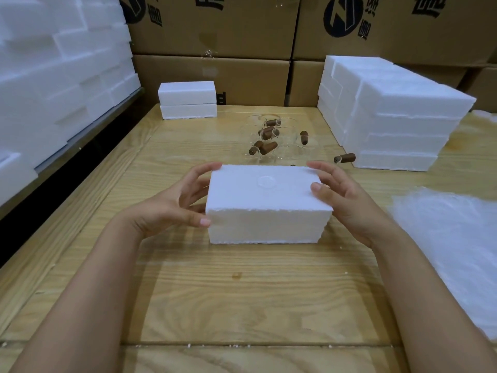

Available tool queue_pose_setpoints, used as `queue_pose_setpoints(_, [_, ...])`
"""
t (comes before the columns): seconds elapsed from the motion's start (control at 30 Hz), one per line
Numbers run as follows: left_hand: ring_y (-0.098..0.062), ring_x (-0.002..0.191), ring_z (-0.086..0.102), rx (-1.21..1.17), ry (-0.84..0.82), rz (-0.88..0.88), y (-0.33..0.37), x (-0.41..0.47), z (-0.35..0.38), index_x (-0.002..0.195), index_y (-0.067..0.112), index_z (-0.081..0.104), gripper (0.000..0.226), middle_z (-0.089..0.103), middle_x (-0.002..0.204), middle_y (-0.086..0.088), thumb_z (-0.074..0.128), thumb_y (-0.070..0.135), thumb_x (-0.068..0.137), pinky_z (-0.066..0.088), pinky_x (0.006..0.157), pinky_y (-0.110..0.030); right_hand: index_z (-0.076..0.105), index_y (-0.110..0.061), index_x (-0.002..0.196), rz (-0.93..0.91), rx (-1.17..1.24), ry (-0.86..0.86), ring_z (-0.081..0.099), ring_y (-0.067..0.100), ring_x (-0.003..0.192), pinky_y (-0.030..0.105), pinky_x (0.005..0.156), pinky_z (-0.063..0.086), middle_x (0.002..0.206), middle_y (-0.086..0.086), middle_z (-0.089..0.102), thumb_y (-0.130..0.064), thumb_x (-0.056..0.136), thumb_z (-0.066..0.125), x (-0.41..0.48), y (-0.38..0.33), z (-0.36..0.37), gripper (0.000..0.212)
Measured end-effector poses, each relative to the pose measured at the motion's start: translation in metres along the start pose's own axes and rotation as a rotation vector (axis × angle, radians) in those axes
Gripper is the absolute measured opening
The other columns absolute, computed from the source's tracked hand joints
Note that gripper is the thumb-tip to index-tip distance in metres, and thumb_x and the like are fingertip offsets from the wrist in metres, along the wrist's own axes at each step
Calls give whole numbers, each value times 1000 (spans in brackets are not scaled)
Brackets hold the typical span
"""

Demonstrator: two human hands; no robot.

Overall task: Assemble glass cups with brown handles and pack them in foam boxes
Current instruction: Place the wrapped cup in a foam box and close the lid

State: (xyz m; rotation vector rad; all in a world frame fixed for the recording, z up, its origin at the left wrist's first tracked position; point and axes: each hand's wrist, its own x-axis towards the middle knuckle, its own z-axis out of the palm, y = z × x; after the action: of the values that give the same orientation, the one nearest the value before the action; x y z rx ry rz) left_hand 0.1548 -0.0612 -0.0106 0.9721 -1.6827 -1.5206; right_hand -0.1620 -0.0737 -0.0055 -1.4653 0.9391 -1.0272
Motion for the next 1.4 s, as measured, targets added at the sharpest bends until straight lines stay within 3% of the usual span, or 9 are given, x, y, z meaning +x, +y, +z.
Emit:
queue_pose_setpoints(0.1, [-5, 125, 51, 68, 19, -3, -3, 3, 6, 137, 45, 29, 107, 47, 140, 9, 83, 2, 55, 50, 86, -21, 60, -34, 116, -8, -34, -26, 63, 2, 95, 16, 75, 50, 121, -3, 62, -44, 75, 64, -1, 4, -1, 43])
queue_pose_setpoints(0.17, [-2, 124, 51, 93, 31, 7, -4, 4, 7, 136, 48, 28, 106, 47, 139, 11, 81, 0, 57, 49, 88, -20, 49, -39, 129, 22, -43, -153, 55, 4, 117, 21, 89, 47, 138, -8, 52, -55, 66, 76, -3, 7, -9, 71])
queue_pose_setpoints(0.27, [-3, 123, 52, 90, 13, -6, -5, 3, 4, 134, 54, 29, 109, 49, 137, 13, 85, 7, 53, 50, 88, -21, 22, -46, 145, 47, -62, -365, 44, 0, 129, 16, 87, 47, 139, -32, 42, -23, 64, 77, -8, 13, -19, 101])
queue_pose_setpoints(0.33, [-4, 123, 53, 111, 3, -7, -7, 3, 2, 133, 59, 30, 111, 51, 136, 14, 86, 5, 54, 50, 89, -22, 20, -50, 145, 22, -111, -350, 46, -1, 126, 14, 83, 48, 136, -37, 42, -9, 67, 80, -7, 16, -19, 106])
queue_pose_setpoints(0.63, [-13, 124, 55, 79, 114, 35, -8, 4, -4, 136, 52, 40, 102, 60, 131, 10, 89, 21, 52, 52, 91, -27, 31, -40, 146, 10, -56, -142, 60, 11, 116, 30, 96, 50, 127, -18, 61, -17, 59, 85, 0, 17, -15, 105])
queue_pose_setpoints(0.8, [-18, 120, 59, 6, 130, 49, -5, 3, -8, 135, 48, 46, 90, 63, 128, 6, 84, 25, 57, 54, 89, -33, 38, -40, 141, 12, -18, -132, 60, 8, 114, 22, 89, 51, 120, -22, 63, -19, 69, 77, 2, 13, -9, 84])
queue_pose_setpoints(1.0, [-20, 106, 67, -135, 163, -26, 4, 5, -4, 112, 44, 67, 64, 70, 116, 3, 87, 36, 51, 57, 71, -30, 53, -43, 127, 127, 157, -68, 65, 18, 108, 33, 72, 56, 116, -7, 68, -44, 62, 74, 5, -2, 1, 68])
queue_pose_setpoints(1.23, [-33, 99, 69, -225, 159, -121, 8, 2, -1, 107, 29, 73, 75, 69, 119, -9, 91, 56, 40, 58, 67, -42, 60, -26, 123, 312, 209, -14, 65, 32, 107, 51, 74, 57, 124, 10, 63, -56, 68, 68, 2, -13, 10, 64])
queue_pose_setpoints(1.4, [-29, 107, 67, -225, 184, -115, 12, 1, 2, 115, 32, 70, 78, 66, 125, -5, 91, 53, 43, 59, 73, -40, 62, -28, 121, 266, 216, 24, 68, 27, 102, 45, 69, 58, 118, 6, 67, -46, 68, 71, 0, -15, 12, 56])
